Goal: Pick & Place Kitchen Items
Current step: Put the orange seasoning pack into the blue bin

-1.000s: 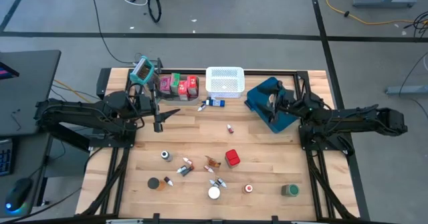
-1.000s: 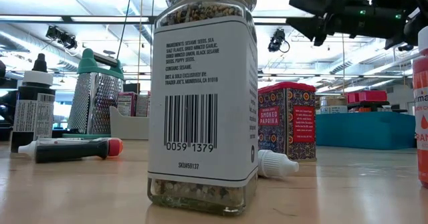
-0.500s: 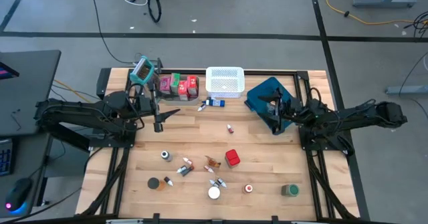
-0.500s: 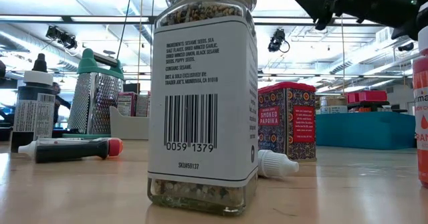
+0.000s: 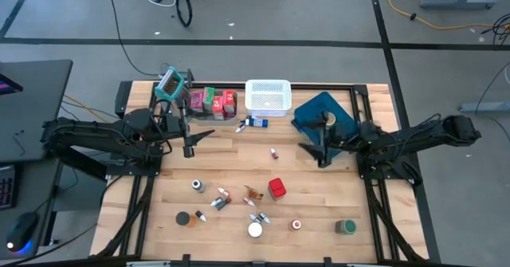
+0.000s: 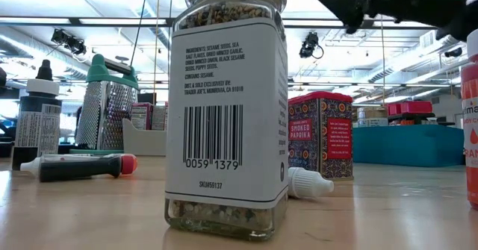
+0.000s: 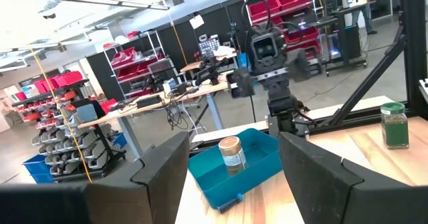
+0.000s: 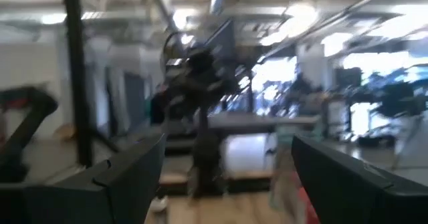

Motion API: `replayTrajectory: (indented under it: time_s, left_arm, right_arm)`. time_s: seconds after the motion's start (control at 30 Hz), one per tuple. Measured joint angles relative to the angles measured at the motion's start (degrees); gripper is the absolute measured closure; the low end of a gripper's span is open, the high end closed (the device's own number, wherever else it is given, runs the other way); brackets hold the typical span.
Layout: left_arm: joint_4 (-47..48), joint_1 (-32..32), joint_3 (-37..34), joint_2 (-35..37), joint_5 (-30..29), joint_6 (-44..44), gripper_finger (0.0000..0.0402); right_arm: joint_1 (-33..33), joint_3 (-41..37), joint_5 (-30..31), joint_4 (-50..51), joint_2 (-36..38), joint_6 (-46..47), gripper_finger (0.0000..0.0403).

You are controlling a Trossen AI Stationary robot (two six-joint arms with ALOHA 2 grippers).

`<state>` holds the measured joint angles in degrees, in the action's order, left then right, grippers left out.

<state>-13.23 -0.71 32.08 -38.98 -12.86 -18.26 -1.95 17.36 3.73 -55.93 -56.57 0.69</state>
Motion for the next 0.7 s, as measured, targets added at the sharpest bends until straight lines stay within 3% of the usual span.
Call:
replayTrajectory:
  time_s: [0.33, 0.7]
  left_arm:
    - [0.00, 0.00, 0.00, 0.00, 0.01, 0.02, 0.0162]
    - [0.01, -0.01, 0.00, 0.00, 0.00, 0.02, 0.0162]
  right_arm:
    - [-4.16, 14.91, -9.12, 22.91, -11.84, -0.07, 0.0069]
    - [-5.10, 21.48, -9.22, 23.18, -21.92, -3.06, 0.0069]
